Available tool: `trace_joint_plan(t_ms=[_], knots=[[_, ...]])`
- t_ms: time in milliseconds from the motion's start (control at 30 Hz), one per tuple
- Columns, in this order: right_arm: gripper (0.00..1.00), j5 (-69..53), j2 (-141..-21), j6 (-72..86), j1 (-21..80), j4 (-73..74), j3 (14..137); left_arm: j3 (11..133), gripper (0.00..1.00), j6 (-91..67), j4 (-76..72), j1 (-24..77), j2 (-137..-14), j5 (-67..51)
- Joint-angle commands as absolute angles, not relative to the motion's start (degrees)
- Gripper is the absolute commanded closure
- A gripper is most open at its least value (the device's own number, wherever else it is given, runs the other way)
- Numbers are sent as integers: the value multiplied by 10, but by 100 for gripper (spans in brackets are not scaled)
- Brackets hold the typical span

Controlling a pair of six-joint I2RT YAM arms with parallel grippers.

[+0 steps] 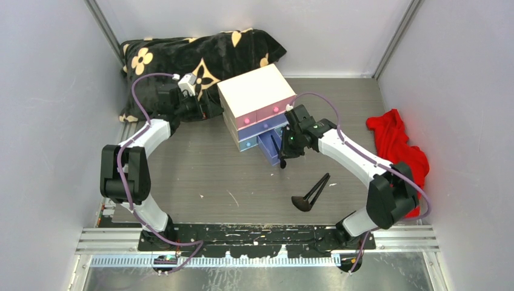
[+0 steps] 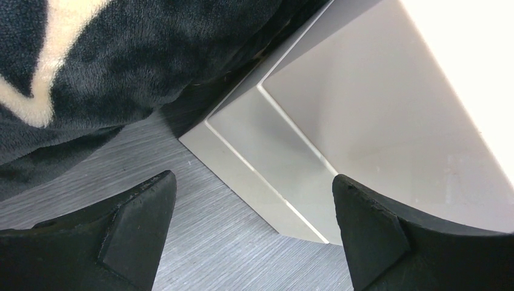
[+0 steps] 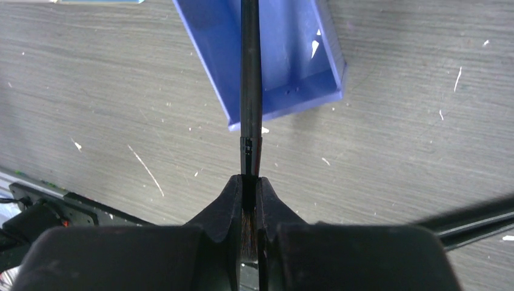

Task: Organize the makeup
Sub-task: Place the makeup brush in the drawer.

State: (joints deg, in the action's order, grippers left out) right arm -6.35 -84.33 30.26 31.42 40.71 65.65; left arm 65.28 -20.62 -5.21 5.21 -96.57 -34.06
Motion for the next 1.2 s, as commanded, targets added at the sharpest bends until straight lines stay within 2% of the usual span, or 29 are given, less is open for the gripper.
trace_joint_plan(t_ms=[0,967,1167], knots=[[97,-72,-862,291,310,355,680,667,0,-199,-55,54,-936,-339],[96,-44,-933,337,303,173,643,663,0,-198,-56,54,-934,-341],[94,-16,-947,332,303,171,622,662,0,-198,-57,54,-936,-341]])
